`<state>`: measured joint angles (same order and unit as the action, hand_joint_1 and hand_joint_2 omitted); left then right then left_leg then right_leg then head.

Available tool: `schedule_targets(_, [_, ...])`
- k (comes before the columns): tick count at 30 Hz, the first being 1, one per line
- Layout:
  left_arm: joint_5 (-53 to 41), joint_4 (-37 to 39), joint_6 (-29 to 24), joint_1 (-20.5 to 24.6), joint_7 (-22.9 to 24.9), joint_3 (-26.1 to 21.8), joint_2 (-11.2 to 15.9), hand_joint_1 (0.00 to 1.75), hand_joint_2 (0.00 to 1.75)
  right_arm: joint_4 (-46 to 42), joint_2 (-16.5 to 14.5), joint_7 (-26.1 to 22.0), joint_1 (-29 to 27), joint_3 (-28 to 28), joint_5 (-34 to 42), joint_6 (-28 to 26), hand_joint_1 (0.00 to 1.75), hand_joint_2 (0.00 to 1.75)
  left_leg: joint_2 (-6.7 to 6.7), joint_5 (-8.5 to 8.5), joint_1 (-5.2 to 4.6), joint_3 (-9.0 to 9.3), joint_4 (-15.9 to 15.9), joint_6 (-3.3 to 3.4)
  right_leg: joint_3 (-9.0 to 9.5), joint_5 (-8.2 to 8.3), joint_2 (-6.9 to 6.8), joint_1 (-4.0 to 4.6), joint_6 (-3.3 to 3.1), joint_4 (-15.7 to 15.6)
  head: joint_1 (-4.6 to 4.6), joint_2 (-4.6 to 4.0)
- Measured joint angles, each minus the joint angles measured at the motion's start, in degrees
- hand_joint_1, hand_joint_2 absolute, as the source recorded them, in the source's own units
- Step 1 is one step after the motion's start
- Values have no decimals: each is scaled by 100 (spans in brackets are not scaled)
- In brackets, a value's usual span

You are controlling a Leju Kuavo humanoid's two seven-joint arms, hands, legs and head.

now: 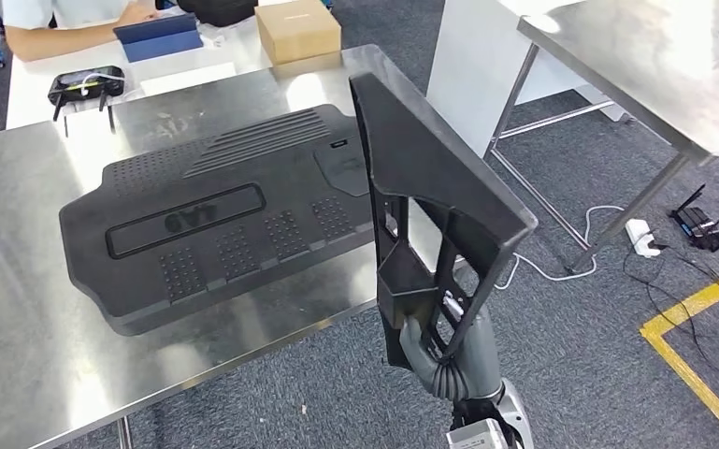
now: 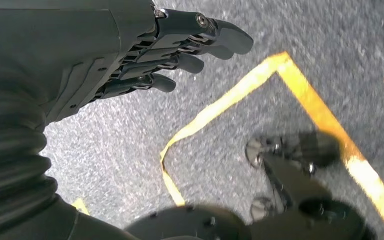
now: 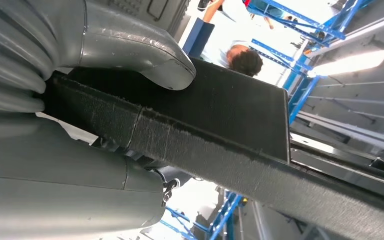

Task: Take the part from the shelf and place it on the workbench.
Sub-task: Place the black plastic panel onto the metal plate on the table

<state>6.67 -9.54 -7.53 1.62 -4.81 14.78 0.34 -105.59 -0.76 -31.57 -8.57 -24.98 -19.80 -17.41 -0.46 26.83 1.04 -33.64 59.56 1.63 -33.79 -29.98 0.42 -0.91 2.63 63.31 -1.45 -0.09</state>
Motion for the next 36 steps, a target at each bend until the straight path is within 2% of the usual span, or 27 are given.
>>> schedule_targets(2, [0,1,-1,1,0,0,2,0,175,0,10,3,0,0,-12,-7,175,175,-3,37,-10,19,0,47,-521,-232,-2,2,-13,829,15,0])
schedule_targets(3, [0,0,-1,0,0,0,0,0,175,0,17,4,-4,0,-17,-8,175,175,-6,60,-14,36,0,58,-746,-270,-2,2,1,1122,15,0])
schedule_targets(4, [0,0,2,-2,0,-1,-1,0,175,0,23,7,-5,0,-26,-8,175,175,-13,86,-17,62,0,61,-862,-208,-3,2,36,1195,17,0])
schedule_targets(5, [0,0,6,-4,0,0,-3,0,175,0,28,11,-4,0,-41,-11,175,175,-23,116,-18,101,0,57,-851,-52,-4,1,82,1025,17,0])
schedule_targets(6, [0,-1,10,-5,0,0,-7,0,175,0,32,16,-2,0,-66,-17,175,175,-33,151,-18,149,0,47,-729,171,-8,1,127,653,19,0])
schedule_targets(7, [0,0,15,-4,0,0,-10,0,175,0,35,21,2,-1,-97,-25,175,175,-43,189,-23,192,-1,28,-565,389,-20,6,143,214,23,0])
schedule_targets(8, [0,-1,18,0,0,0,-14,0,175,0,38,28,8,-2,-126,-36,175,175,-54,231,-37,226,-2,-1,-407,544,-31,21,125,-149,23,0])
schedule_targets(9, [0,0,20,4,0,0,-16,0,175,0,43,34,15,-3,-151,-48,175,175,-60,268,-50,249,-8,-32,-299,628,-39,38,84,-385,23,0])
schedule_targets(11, [0,1,24,10,0,0,-16,0,175,0,54,43,26,-2,-179,-67,175,175,-62,315,-67,284,-46,-95,-232,624,-40,74,-23,-482,24,0])
schedule_targets(13, [0,-2,25,15,0,0,-11,0,175,-2,58,45,29,-2,-196,-76,175,175,-40,364,-51,314,-25,-156,-171,608,-33,26,-111,-529,20,0])
schedule_targets(14, [0,-4,25,18,0,0,-10,0,175,-3,57,45,32,-3,-200,-79,175,175,-26,439,-45,272,106,-183,-120,592,-34,-1,-158,-555,11,0])
schedule_targets(15, [0,-5,25,19,0,0,-10,0,175,-3,56,45,34,-4,-202,-80,175,175,-14,564,-38,159,366,-208,-61,572,-37,-26,-202,-577,0,0])
schedule_targets(17, [0,-4,26,16,0,1,-14,0,175,-2,56,45,39,-7,-209,-84,175,175,-2,865,-29,-261,1134,-242,24,515,-45,-12,-269,-578,-13,0])
schedule_targets(18, [-1,-3,26,13,0,1,-15,0,175,-1,58,47,39,-8,-228,-90,175,175,0,935,-24,-475,1452,-257,59,487,-43,-7,-283,-578,-11,0])
schedule_targets(19, [-2,-3,27,8,0,2,-14,0,175,-1,60,53,42,-11,-264,-104,175,175,1,887,-20,-613,1585,-267,96,457,-36,-4,-286,-577,-13,0])
schedule_targets(20, [-4,-3,29,3,0,2,-13,0,175,0,62,68,50,-17,-315,-126,175,175,4,714,-16,-640,1488,-272,141,423,-23,-5,-276,-575,-15,0])
schedule_targets(22, [-8,-3,35,-6,0,2,-7,0,175,2,70,101,91,-37,-435,-176,175,175,19,190,1,-420,784,-267,238,346,4,-8,-235,-571,-18,0])
schedule_targets(23, [-9,-2,45,-5,0,2,-7,0,175,4,76,119,132,-47,-487,-193,175,175,23,20,1,-270,419,-258,270,301,13,13,-204,-559,-20,0])
schedule_targets(24, [-12,-2,57,1,-1,2,-8,0,175,8,82,139,184,-62,-539,-203,175,175,23,-64,-3,-159,179,-234,280,267,17,30,-170,-555,-22,0])
schedule_targets(26, [-21,-1,76,16,-2,2,-13,0,175,21,95,208,319,-99,-668,-214,175,175,12,-39,-33,-82,46,-165,289,236,23,56,-107,-559,-19,0])
schedule_targets(29, [-51,-4,69,29,-3,2,-38,0,175,63,115,364,560,-194,-1005,-268,175,175,7,-56,-22,-53,12,-52,247,178,13,36,-42,-448,-4,0])
schedule_targets(30, [-67,-5,45,36,-8,3,-47,0,175,89,125,435,659,-237,-1162,-311,175,175,9,-58,-8,-37,-3,-23,121,90,8,34,-36,-222,10,0])
schedule_targets(31, [-88,-5,12,43,-22,4,-48,0,175,123,137,517,764,-283,-1337,-360,175,175,10,-51,-4,-30,-7,-1,-85,-31,1,25,-39,128,26,0])
schedule_targets(33, [-139,-5,-57,55,-74,14,-49,0,175,217,164,690,974,-379,-1688,-450,175,175,10,-28,-5,-24,-8,30,-580,-248,0,18,-40,927,43,0])
schedule_targets(34, [-160,-5,-79,57,-102,20,-51,0,175,269,178,765,1061,-422,-1832,-476,175,175,5,-14,-5,-14,-7,38,-749,-254,-1,16,-16,1134,43,0])
schedule_targets(35, [-177,-5,-95,58,-127,27,-55,0,175,318,190,836,1142,-465,-1962,-493,175,175,-3,0,-4,2,-7,39,-803,-164,-1,13,26,1109,45,0])
schedule_targets(36, [-198,-5,-104,59,-146,34,-60,0,175,363,201,913,1232,-509,-2092,-501,175,175,-14,16,-2,25,-7,35,-737,14,-3,10,77,845,46,1])
